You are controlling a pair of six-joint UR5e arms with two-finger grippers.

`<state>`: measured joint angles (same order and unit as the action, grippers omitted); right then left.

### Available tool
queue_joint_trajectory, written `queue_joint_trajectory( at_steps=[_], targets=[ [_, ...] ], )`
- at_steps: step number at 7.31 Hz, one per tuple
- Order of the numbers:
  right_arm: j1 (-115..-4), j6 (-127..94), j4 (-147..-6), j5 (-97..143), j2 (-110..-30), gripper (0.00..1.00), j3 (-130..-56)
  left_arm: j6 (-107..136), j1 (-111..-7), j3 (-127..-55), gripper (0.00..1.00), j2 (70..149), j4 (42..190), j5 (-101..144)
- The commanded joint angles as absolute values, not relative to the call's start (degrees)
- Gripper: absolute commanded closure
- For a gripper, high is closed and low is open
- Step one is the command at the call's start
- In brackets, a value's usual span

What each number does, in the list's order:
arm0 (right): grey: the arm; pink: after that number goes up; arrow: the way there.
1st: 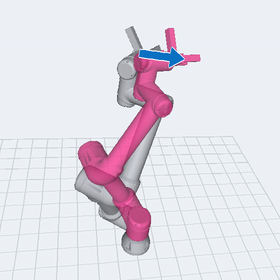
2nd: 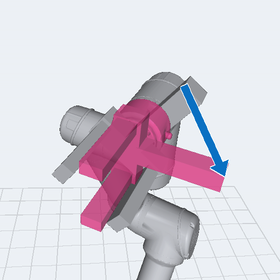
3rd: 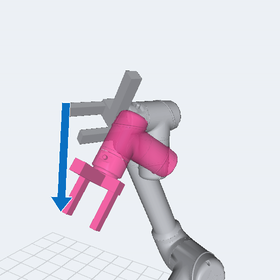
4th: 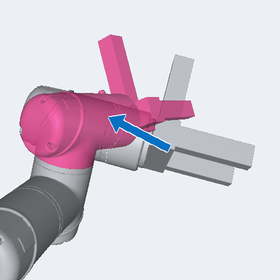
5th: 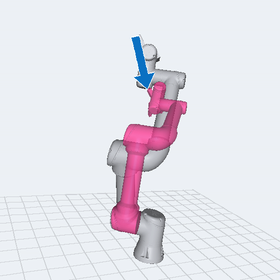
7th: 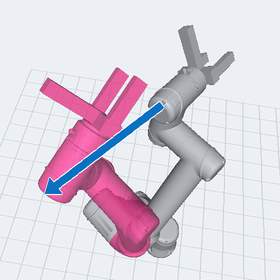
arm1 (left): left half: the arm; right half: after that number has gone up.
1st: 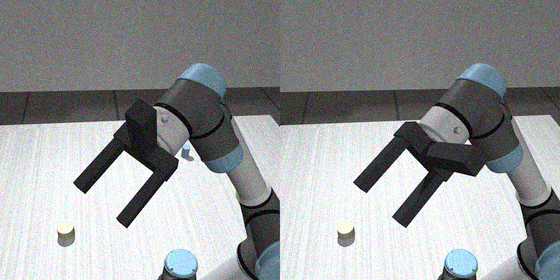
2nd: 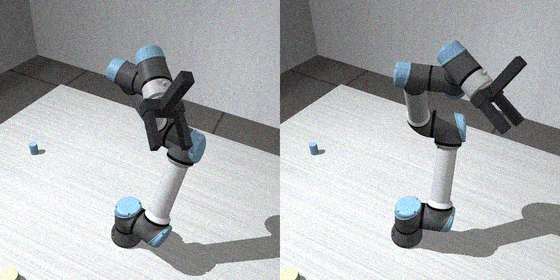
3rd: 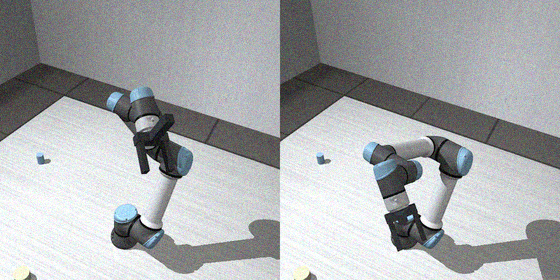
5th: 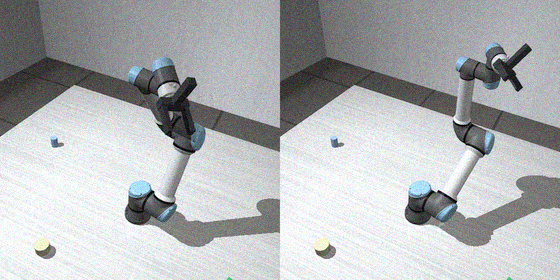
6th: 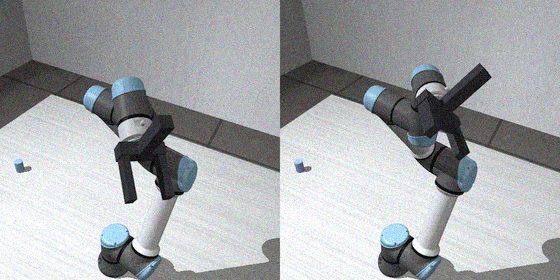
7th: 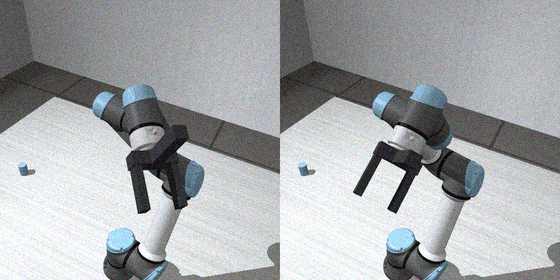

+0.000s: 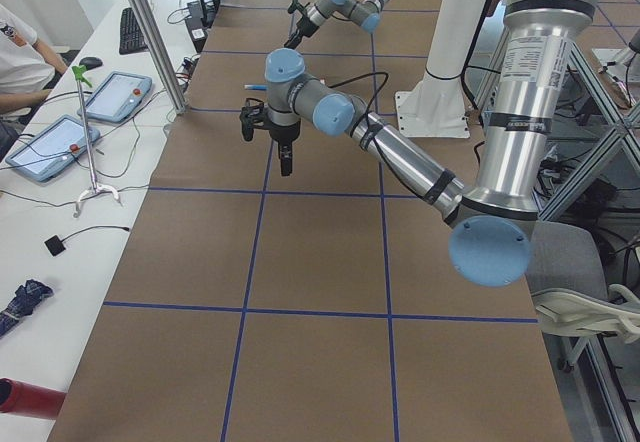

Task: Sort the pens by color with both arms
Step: 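Withdraw the right gripper while moving the left gripper over the cup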

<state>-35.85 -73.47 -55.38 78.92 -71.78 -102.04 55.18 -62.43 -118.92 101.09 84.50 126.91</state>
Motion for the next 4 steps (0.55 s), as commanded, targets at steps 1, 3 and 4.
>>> queue_joint_trajectory(
  at_steps=[1,3,4],
  targets=[
    [-49.4,-66.5,-55.3,100.4,-79.7,0.02,-106.2,75.3,-48.8,-119.4,0.00,114.2,72.8,115.5],
    [-60.2,-56.1,-55.5,115.4,-84.6,0.01,-105.4,86.6,-38.4,-116.8,0.00,127.1,59.5,107.1],
    [-65.3,-50.1,-55.5,122.2,-86.6,0.01,-102.9,92.5,-35.0,-112.2,0.00,132.0,59.2,104.1]
  ],
)
